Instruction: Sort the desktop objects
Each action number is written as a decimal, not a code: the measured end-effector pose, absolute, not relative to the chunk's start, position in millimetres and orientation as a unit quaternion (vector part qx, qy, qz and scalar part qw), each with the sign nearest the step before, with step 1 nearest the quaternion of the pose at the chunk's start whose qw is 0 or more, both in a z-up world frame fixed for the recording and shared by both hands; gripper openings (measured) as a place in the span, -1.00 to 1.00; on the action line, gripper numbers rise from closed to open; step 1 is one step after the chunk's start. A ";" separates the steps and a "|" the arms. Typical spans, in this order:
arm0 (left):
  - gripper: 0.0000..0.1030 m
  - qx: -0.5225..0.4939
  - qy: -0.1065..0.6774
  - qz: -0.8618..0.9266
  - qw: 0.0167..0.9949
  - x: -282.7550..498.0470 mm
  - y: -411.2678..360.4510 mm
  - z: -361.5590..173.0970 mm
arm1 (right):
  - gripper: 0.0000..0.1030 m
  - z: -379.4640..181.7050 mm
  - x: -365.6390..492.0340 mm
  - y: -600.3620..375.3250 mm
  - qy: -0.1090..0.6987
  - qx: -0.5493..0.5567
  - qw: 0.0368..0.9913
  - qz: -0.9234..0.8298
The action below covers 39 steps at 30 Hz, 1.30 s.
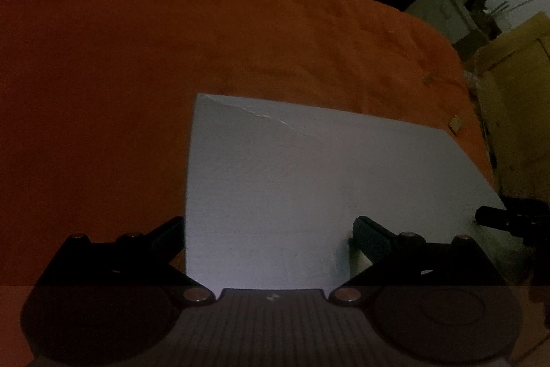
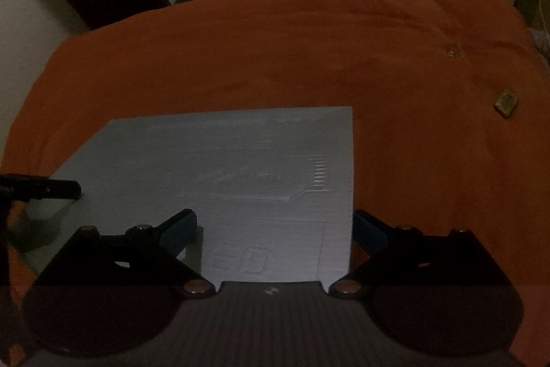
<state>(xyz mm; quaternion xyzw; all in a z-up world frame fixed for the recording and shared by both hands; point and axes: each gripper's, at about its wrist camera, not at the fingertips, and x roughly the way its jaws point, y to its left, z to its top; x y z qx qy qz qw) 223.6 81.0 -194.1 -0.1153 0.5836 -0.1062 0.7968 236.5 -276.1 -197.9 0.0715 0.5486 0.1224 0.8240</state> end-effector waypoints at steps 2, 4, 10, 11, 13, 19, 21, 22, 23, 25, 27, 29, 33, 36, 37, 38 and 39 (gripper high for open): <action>0.98 -0.114 0.581 -0.107 0.799 214.0 81.6 -192.8 | 0.92 -197.0 223.7 -275.5 0.549 0.071 0.824 0.123; 0.98 -0.113 0.574 -0.107 0.804 201.9 82.6 -191.2 | 0.92 -195.1 210.8 -275.6 0.548 0.073 0.824 0.123; 0.96 -0.080 0.540 -0.080 0.834 166.0 70.1 -189.3 | 0.93 -203.7 171.3 -272.7 0.564 0.095 0.812 0.114; 0.96 -0.075 0.534 -0.080 0.839 160.4 69.4 -188.3 | 0.93 -206.3 165.5 -271.6 0.563 0.093 0.814 0.109; 0.96 -0.073 0.526 -0.081 0.844 152.2 68.6 -188.0 | 0.93 -211.0 154.2 -270.6 0.558 0.089 0.819 0.100; 0.96 -0.079 0.531 -0.085 0.839 133.3 68.3 -198.8 | 0.93 -226.2 134.0 -270.4 0.552 0.092 0.824 0.083; 0.96 -0.076 0.537 -0.086 0.836 129.4 66.9 -202.9 | 0.93 -231.7 128.2 -270.2 0.563 0.090 0.818 0.078; 0.96 -0.073 0.537 -0.086 0.836 127.4 65.9 -203.9 | 0.93 -235.4 125.0 -271.3 0.569 0.092 0.814 0.074; 0.96 -0.067 0.537 -0.089 0.836 126.2 64.3 -204.7 | 0.93 -239.2 122.3 -271.2 0.575 0.089 0.810 0.072; 0.96 -0.061 0.539 -0.092 0.835 124.0 63.2 -207.3 | 0.93 -245.5 117.3 -270.7 0.582 0.090 0.805 0.069; 0.98 -0.053 0.542 -0.094 0.833 123.9 61.0 -210.3 | 0.93 -252.1 116.0 -270.8 0.595 0.090 0.796 0.066; 0.98 -0.045 0.544 -0.096 0.832 123.9 58.5 -213.2 | 0.94 -258.4 119.1 -270.7 0.602 0.093 0.790 0.064; 0.98 -0.040 0.543 -0.085 0.834 127.8 59.2 -211.1 | 0.94 -252.1 124.7 -265.4 0.606 0.090 0.788 0.068; 0.98 -0.035 0.542 -0.076 0.836 131.3 61.3 -208.7 | 0.95 -252.2 132.8 -270.9 0.608 0.085 0.786 0.075; 0.98 -0.034 0.540 -0.072 0.838 131.9 62.6 -207.0 | 0.95 -252.7 133.3 -274.1 0.610 0.081 0.784 0.079; 0.98 -0.032 0.539 -0.072 0.838 132.8 61.7 -206.2 | 0.96 -253.7 133.2 -276.3 0.612 0.079 0.783 0.083; 0.98 -0.027 0.539 -0.072 0.839 134.0 58.0 -207.6 | 0.97 -255.5 132.3 -276.1 0.612 0.075 0.782 0.086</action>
